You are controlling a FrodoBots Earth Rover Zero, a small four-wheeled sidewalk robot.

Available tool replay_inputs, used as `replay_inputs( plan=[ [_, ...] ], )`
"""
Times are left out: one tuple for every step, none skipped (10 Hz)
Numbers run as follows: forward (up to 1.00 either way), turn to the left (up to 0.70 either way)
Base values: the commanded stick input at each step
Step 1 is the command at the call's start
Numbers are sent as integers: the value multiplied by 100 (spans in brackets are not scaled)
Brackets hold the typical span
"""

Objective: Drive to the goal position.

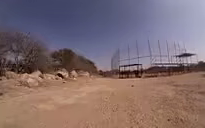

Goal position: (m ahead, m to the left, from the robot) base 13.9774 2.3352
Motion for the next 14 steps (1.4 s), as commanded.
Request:
replay_inputs(
  plan=[
    [50,0],
    [50,0],
    [50,0],
    [50,0],
    [50,0],
    [50,0],
    [50,0],
    [50,0],
    [50,0],
    [50,0],
    [50,0],
    [50,0],
    [50,0],
    [50,0]
  ],
)
